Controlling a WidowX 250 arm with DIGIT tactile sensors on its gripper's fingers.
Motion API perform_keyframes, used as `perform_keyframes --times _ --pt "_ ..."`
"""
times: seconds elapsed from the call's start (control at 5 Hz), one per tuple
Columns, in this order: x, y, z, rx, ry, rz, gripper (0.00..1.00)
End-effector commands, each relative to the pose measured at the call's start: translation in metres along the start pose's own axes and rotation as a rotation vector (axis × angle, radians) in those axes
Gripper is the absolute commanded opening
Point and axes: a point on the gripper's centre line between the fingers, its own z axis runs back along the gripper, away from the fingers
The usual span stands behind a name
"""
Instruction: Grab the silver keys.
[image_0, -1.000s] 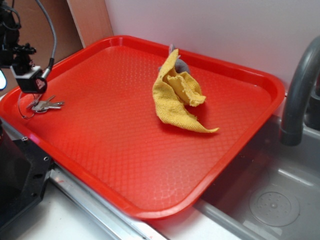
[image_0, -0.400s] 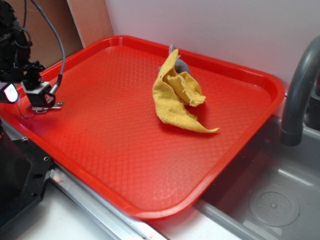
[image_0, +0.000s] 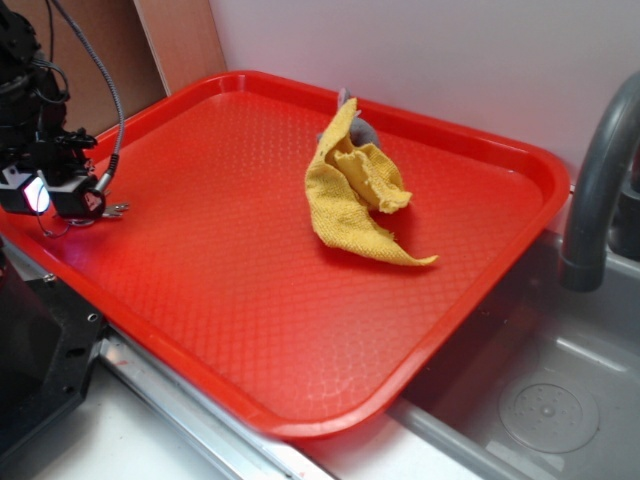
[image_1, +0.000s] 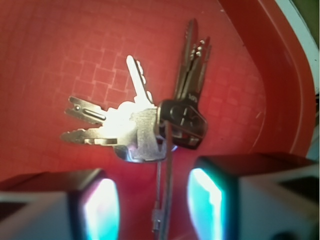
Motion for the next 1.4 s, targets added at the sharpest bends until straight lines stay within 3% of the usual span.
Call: perform_keyframes --times 0.0,0.2,0.4,0.6,0.8,1.0,1.2 --pt "0.002 0.003 0.017 -0.001 -0.026 -0.064 0.0" --pt "0.007 -0.01 0.067 -0.019 -0.109 -0.085 0.0" --pt "0.02 -0.042 0.118 -0.051 -0.163 -0.22 0.0" --pt "0.024 -0.068 0.171 -0.133 -0.177 -0.364 0.0" --pt "0.03 -0.096 0.212 -0.112 -0.105 -0.486 0.0" --pt "0.023 -0.115 0.219 -0.096 -0.079 -0.566 0.0" --pt "0.018 -0.116 0.213 -0.065 -0.06 -0.563 0.0"
